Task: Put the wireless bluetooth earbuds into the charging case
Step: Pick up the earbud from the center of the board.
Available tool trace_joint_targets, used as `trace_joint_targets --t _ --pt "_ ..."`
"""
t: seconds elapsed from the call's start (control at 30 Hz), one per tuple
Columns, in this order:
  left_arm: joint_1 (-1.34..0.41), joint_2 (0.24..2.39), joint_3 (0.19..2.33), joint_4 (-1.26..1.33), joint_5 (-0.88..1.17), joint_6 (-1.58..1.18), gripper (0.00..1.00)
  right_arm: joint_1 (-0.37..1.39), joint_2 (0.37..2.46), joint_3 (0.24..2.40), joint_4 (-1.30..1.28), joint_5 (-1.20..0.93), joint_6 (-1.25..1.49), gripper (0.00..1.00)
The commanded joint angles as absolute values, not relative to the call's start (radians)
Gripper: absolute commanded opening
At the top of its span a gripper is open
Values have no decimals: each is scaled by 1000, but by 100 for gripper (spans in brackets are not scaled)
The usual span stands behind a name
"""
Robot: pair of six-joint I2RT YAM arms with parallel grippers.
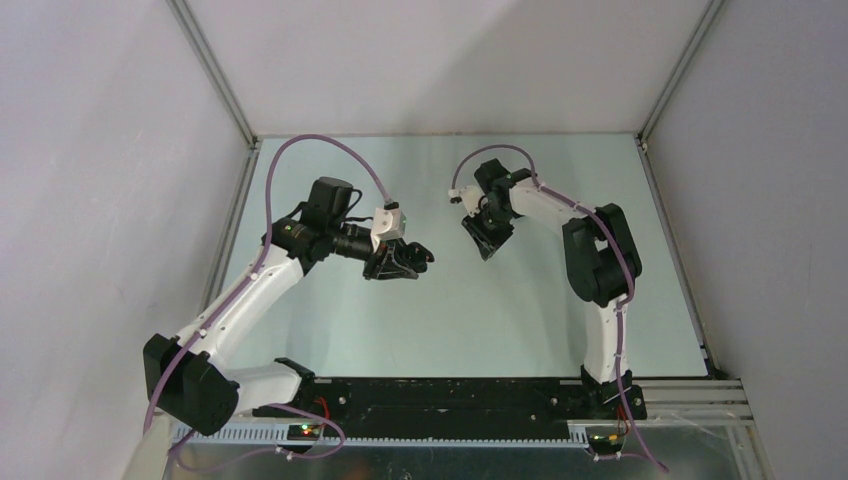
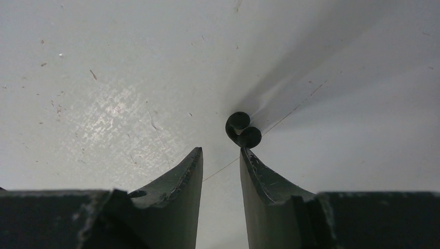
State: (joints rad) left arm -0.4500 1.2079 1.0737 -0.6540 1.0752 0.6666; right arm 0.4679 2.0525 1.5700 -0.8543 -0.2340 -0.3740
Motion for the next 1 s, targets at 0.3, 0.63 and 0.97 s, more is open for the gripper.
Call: trace_joint_targets --t 0.3,0.63,0.97 --pt "-462 1182 1105 -644 1074 692 1 485 2060 1567 -819 -219 -393 38" --pt "-462 1182 1104 -644 1073 693 1 485 2069 1562 -811 -201 -400 40" --pt "-463 1185 1104 -641 1072 694 1 485 2075 1561 -806 -194 -412 41"
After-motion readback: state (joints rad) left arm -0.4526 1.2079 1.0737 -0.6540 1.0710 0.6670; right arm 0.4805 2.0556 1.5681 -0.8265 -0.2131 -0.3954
